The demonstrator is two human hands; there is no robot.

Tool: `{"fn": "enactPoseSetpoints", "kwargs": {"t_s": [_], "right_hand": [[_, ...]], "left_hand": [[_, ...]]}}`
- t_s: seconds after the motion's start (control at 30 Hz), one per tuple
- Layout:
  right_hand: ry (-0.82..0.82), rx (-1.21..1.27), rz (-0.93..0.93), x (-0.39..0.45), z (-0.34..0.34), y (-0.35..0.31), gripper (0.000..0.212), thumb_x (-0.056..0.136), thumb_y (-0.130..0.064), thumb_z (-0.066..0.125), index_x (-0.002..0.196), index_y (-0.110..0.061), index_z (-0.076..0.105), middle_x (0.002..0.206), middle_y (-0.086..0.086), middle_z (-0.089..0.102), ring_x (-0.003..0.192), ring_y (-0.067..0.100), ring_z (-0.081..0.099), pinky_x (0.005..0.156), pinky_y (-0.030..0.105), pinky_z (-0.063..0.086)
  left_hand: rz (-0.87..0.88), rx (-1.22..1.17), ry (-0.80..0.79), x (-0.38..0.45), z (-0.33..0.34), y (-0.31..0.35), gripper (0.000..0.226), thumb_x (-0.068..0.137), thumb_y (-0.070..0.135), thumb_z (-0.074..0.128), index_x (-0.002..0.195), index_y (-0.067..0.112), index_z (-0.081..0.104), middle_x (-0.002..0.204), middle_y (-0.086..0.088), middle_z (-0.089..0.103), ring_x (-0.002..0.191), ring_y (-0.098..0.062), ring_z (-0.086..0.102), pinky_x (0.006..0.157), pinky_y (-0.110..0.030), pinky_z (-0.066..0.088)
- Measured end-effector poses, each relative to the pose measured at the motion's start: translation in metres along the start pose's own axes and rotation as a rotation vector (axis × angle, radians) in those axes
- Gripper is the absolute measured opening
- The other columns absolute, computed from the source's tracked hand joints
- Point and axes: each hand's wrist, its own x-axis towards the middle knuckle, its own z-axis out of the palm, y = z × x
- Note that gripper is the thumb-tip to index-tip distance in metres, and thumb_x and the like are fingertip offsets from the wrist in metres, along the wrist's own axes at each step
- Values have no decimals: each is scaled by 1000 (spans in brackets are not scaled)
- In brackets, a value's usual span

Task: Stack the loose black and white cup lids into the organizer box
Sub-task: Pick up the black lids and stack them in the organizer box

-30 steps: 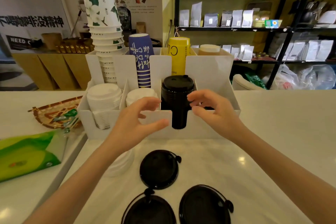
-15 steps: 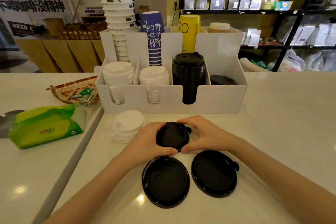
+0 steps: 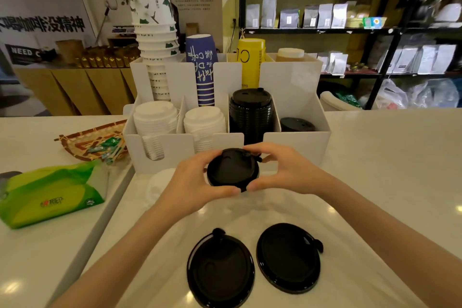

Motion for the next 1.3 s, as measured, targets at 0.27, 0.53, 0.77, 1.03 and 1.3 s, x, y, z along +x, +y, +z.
{"fn": "enactPoseSetpoints", "kwargs": {"t_s": [0.27, 0.53, 0.77, 1.03, 1.3], "right_hand": [[161, 229, -76, 24, -59, -14, 58, 75, -17, 69, 126, -28, 45, 126, -7, 52, 113, 4, 50, 99, 18, 39], [219, 224, -68, 68, -96, 1, 59, 80, -21, 61, 135, -27, 38, 145, -1, 39, 133, 19, 34, 113, 38, 26], [174, 253, -43, 88, -96, 25, 55, 82, -11, 56, 134, -19, 39, 139, 2, 45, 130, 16, 37, 114, 40, 26], [148, 339, -18, 91, -85, 34, 55, 83, -14, 52, 135, -21, 35, 127, -12, 42, 119, 3, 38, 97, 16, 30], [158, 314, -24, 85, -79, 35, 50, 86, -10, 50, 133, -20, 36, 129, -8, 44, 124, 6, 37, 104, 26, 28]], "left_hand": [[92, 21, 194, 59, -21, 37, 67, 54, 37, 80, 114, 35, 51, 89, 28, 51, 86, 9, 49, 69, -3, 39], [84, 43, 271, 115, -23, 52, 68, 55, 43, 78, 116, 25, 56, 95, 14, 56, 97, -8, 53, 87, -27, 44], [58, 78, 231, 138, -8, 47, 60, 61, 35, 77, 116, 19, 57, 92, 13, 52, 90, -2, 45, 63, -3, 37], [18, 110, 248, 144, 1, 38, 61, 62, 39, 75, 116, 16, 56, 104, 4, 61, 92, -4, 45, 58, -1, 31], [15, 116, 255, 138, 7, 30, 65, 61, 42, 76, 118, 20, 54, 110, 4, 60, 95, -5, 44, 71, -15, 34]]}}
